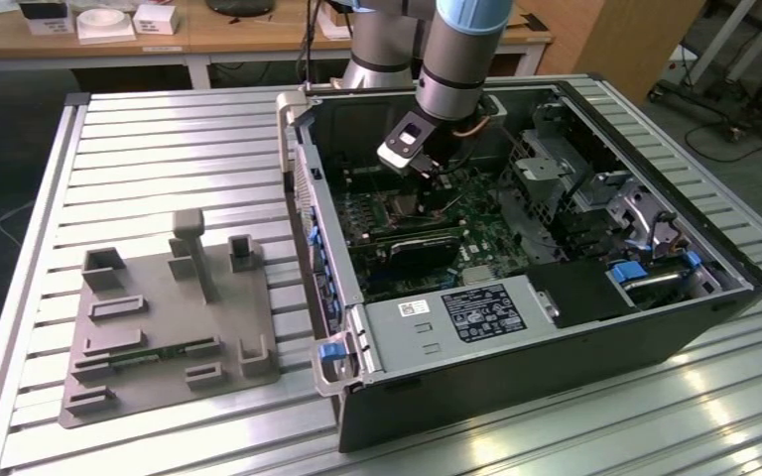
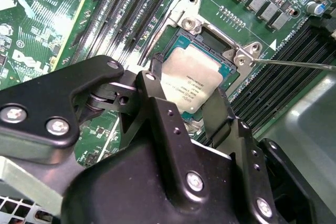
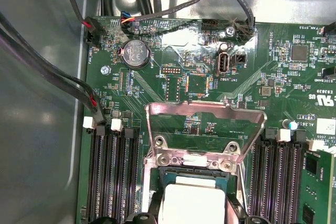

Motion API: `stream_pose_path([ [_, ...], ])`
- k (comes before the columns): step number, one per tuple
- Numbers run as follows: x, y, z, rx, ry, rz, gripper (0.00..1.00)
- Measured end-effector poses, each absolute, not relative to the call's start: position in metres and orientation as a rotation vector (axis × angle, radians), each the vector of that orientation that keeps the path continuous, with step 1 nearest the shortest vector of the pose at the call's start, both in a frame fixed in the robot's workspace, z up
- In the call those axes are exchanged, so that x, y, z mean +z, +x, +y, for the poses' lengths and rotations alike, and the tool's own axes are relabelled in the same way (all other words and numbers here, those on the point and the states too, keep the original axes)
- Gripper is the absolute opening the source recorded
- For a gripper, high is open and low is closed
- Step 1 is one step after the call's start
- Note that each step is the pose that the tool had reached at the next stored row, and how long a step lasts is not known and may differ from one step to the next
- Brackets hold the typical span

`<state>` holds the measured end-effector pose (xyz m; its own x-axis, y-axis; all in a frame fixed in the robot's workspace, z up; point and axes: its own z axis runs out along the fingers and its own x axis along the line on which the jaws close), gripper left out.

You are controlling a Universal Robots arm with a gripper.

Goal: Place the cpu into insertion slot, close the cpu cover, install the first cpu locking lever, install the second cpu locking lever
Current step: 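Place the cpu into insertion slot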

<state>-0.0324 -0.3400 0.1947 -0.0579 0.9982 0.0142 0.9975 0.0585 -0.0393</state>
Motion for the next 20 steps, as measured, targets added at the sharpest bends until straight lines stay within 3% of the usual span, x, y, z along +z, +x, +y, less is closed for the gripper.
stream_pose_path([
  [2, 0.1947, -0.0324, -0.3400, 0.029, -2.130, -2.258, 0.56],
  [3, 0.1947, -0.0324, -0.3400, 0.029, -2.130, -2.258, 0.62],
  [20, 0.1939, -0.0324, -0.3385, 0.030, -2.095, -2.291, 0.62],
])
